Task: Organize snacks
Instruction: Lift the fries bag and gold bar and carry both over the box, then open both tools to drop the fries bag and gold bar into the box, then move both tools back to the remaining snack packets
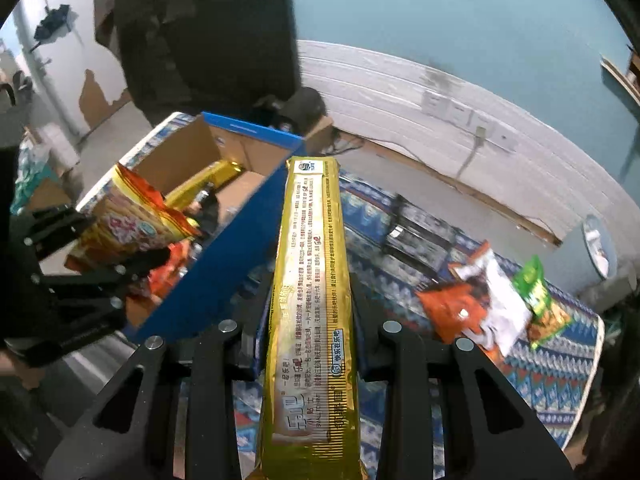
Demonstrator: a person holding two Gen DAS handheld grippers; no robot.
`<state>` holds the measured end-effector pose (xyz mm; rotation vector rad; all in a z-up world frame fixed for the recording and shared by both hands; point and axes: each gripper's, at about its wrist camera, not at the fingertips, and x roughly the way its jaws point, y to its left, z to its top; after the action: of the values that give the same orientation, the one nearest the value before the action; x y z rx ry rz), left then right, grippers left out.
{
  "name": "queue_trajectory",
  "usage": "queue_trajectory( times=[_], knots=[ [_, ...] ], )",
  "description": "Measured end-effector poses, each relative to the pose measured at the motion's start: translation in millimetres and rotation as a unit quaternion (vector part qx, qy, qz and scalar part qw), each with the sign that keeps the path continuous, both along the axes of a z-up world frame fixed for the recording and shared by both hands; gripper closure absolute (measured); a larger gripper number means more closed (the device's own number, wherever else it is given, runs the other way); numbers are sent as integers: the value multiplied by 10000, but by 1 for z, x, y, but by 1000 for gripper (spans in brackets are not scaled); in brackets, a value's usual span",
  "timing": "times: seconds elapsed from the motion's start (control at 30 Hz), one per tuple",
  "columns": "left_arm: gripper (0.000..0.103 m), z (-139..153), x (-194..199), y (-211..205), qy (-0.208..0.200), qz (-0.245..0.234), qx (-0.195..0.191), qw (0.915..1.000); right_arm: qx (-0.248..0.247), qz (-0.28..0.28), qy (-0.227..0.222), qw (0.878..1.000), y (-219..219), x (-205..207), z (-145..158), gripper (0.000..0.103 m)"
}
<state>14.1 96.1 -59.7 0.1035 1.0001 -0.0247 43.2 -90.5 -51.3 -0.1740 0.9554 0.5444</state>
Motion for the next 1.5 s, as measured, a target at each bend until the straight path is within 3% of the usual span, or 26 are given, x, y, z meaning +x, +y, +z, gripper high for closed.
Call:
queue_trajectory(
  times=[0.57, 0.87, 1.0, 1.1, 1.2, 1.27, 1.33, 1.5],
  knots=[
    [58, -20, 11, 68, 157, 685, -27, 9975, -19, 649, 143, 9978, 106, 27, -12, 72],
    [58, -35, 29, 95, 375, 1076, -143, 9934, -12, 726, 363, 9967, 140, 44, -27, 71],
    [48, -38, 32, 100, 450, 1206, -164, 9915, 158, 745, 491, 9959, 146, 51, -30, 71],
    [37, -33, 29, 96, 362, 1174, -64, 9924, 221, 770, 453, 9958, 143, 48, -25, 67],
    [37, -26, 27, 90, 258, 1104, 19, 9936, 231, 744, 410, 9961, 137, 45, -21, 61],
    [33, -22, 26, 88, 211, 1065, 13, 9941, 238, 697, 401, 9965, 132, 45, -19, 55],
    [31, -17, 23, 82, 147, 997, -13, 9949, 221, 637, 391, 9970, 123, 44, -17, 41],
    [31, -13, 20, 64, 131, 792, 19, 9968, 30, 531, 312, 9981, 102, 40, -18, 38]
  ],
)
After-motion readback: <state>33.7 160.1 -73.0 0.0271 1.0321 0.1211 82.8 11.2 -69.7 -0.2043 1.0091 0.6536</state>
